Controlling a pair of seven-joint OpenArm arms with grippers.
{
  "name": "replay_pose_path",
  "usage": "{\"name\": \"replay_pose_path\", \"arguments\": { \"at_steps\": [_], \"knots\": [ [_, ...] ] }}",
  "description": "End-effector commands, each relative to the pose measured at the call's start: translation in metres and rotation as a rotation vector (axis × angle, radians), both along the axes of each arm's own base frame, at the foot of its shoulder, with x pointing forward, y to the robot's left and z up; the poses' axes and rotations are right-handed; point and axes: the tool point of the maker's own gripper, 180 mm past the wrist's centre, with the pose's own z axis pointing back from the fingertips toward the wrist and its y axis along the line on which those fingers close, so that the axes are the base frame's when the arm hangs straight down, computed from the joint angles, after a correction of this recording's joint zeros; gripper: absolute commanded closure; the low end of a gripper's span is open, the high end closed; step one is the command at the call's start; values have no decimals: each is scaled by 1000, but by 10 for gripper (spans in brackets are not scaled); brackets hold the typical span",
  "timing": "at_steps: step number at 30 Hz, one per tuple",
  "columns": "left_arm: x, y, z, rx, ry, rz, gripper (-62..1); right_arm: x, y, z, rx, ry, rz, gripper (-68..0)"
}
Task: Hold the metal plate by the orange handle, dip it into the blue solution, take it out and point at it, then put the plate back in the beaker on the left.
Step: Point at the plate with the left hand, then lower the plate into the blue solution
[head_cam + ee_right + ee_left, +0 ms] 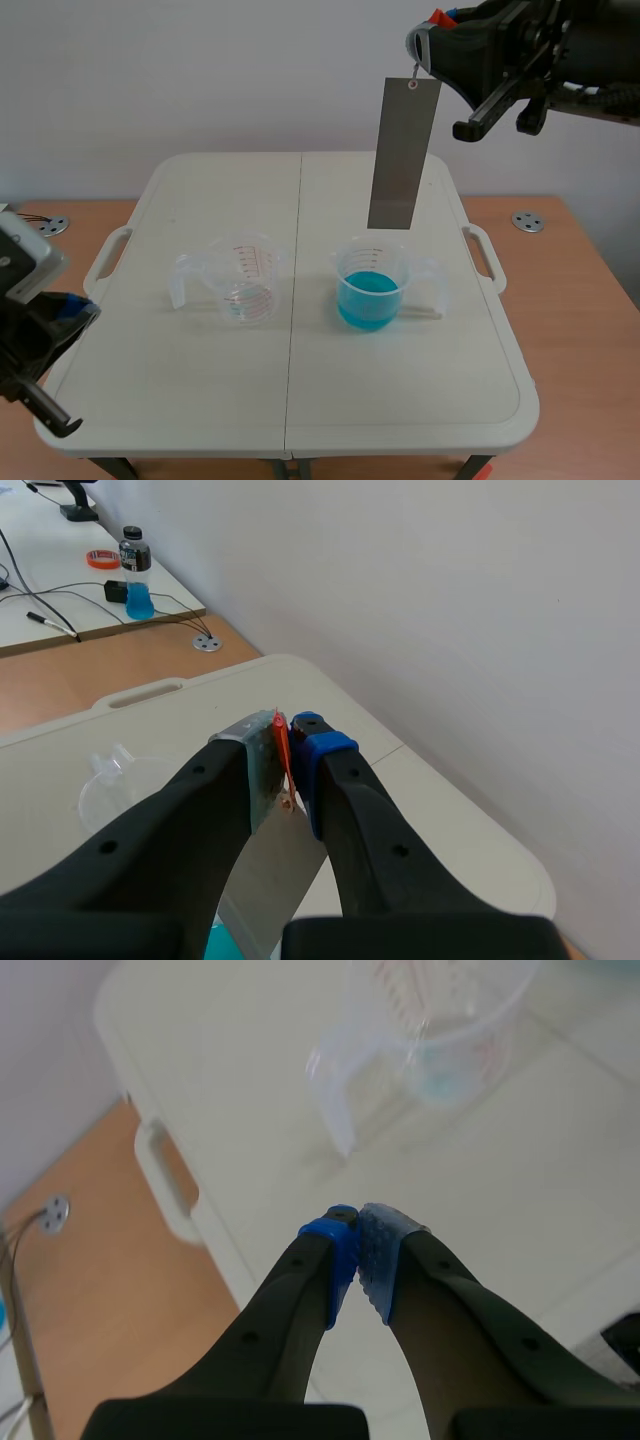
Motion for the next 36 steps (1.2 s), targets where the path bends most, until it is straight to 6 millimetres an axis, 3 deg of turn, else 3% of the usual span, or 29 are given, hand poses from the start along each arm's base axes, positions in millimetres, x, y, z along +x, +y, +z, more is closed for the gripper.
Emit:
{"name": "replay_pose_path", "arguments": {
  "at_steps": [1,6,10,19,26,36],
  "knots": [
    [-11,3,-5,-4,22,10,-23,3,-1,13,28,-35,-5,-15],
    [-54,20,-29,28,145,45,-23,10,-5,1,47,3,-28,-15],
    [-86,24,-43,35,232,50,-23,13,-6,-8,65,25,-31,-15],
    [-129,23,-59,34,347,47,-23,14,4,-28,48,49,-20,-15],
    [-146,24,-65,34,395,57,-23,18,7,-46,47,77,-31,-15],
    [-152,27,-71,37,415,69,-23,24,8,-83,42,135,-56,-15]
  ]
}}
